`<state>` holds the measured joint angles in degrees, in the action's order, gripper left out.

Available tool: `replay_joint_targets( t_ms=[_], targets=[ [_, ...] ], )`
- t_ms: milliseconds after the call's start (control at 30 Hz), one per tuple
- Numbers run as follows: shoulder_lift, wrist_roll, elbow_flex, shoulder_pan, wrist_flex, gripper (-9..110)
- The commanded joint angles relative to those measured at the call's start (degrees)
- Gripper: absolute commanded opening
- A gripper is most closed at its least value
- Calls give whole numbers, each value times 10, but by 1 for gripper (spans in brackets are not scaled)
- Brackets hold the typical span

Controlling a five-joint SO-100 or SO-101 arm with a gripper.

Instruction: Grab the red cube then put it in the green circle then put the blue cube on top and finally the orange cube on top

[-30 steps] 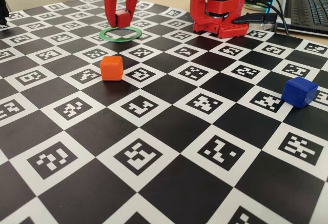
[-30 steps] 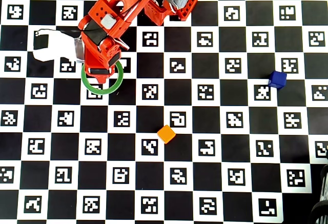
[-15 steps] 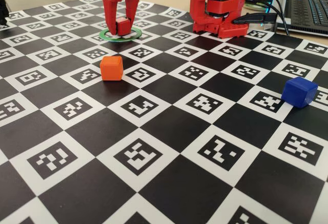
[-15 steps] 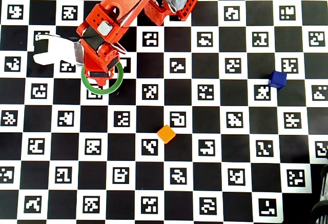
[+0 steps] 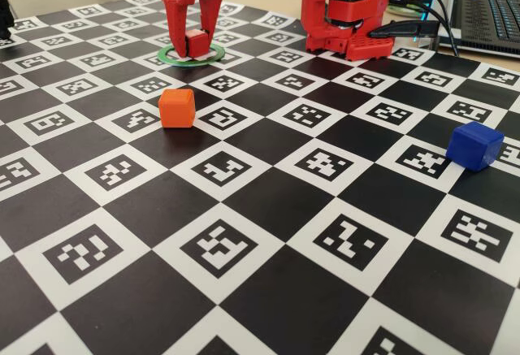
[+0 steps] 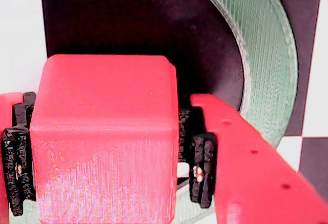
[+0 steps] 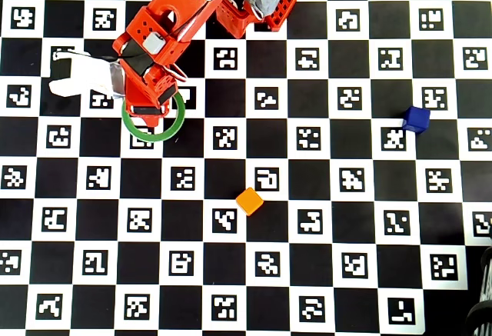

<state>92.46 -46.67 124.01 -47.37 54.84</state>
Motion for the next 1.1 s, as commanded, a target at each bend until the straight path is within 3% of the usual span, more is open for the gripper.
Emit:
replay_joint_targets(
  t_ms=[0, 100, 367, 733, 1067],
  targets=[
    [7, 5, -16, -4, -5, 16],
    [7, 10, -16, -5, -5, 31],
    [18, 32, -34, -7, 13, 45],
    [111, 69, -185, 19, 221, 48],
    [170, 208, -358, 95, 418, 48]
  ],
)
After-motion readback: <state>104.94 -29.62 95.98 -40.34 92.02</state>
